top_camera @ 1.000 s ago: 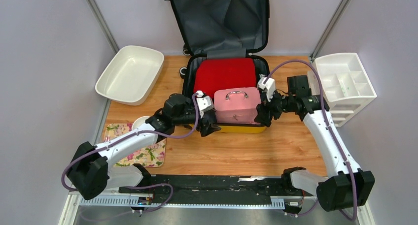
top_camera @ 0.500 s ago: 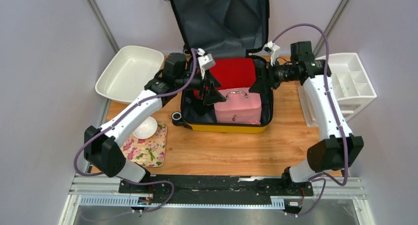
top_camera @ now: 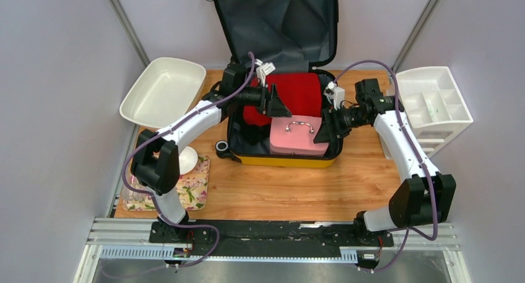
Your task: Open, take out, and arrange the luggage
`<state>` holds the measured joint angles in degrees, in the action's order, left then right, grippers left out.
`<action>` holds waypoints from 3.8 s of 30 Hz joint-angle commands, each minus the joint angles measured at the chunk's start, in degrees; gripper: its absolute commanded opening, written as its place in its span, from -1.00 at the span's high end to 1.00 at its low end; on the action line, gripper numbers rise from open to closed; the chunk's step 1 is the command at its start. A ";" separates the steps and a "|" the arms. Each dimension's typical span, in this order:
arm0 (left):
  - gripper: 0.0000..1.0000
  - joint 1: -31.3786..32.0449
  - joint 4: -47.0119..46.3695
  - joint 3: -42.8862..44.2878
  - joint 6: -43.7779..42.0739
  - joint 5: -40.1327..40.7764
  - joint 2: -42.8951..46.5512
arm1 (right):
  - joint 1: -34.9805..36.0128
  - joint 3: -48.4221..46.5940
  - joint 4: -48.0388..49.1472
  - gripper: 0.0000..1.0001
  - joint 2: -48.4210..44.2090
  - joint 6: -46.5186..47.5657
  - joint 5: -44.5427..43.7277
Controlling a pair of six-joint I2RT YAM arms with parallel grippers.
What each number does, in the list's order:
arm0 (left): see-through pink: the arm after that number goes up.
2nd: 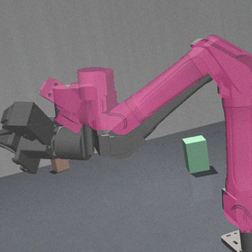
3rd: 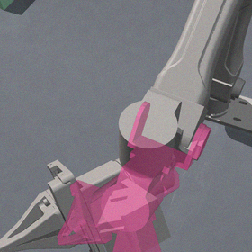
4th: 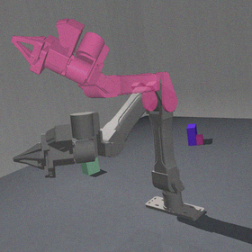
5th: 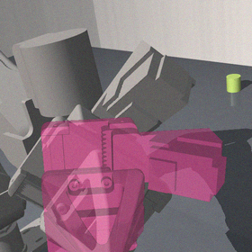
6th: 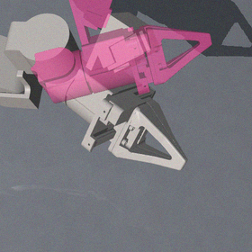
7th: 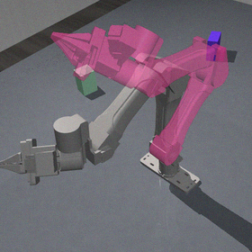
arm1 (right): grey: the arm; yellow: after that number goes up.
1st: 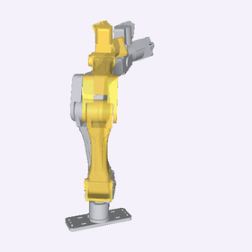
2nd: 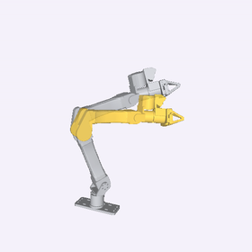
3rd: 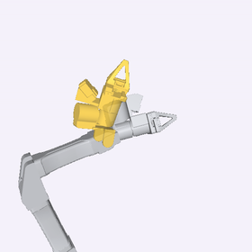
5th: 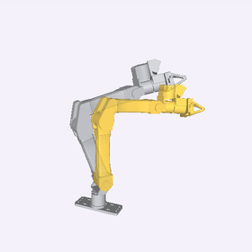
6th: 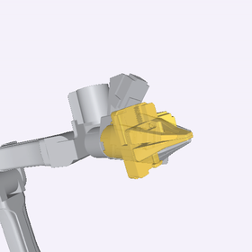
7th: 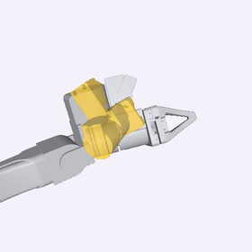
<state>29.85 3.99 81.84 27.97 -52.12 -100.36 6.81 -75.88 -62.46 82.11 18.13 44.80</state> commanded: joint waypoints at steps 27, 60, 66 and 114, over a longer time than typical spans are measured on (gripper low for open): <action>-0.32 9.53 2.08 2.98 -7.66 -6.68 1.65 | 0.57 0.47 -0.21 -0.32 -0.81 2.96 -1.73; -0.53 -3.30 4.45 -24.54 -15.40 -4.66 33.73 | 11.21 -9.98 7.79 -0.58 3.06 27.83 -6.74; -0.54 -3.39 2.69 -27.26 -14.70 -4.22 35.14 | 12.70 -10.79 4.10 -0.36 3.77 29.68 -4.89; -0.57 -4.71 3.92 -29.99 -15.84 0.18 43.05 | -19.87 -1.40 -19.28 1.00 -29.02 24.23 -32.58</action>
<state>25.41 9.47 52.53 13.08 -51.86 -58.94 -6.07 -80.88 -77.32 53.76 40.14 15.42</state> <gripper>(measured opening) 0.786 0.062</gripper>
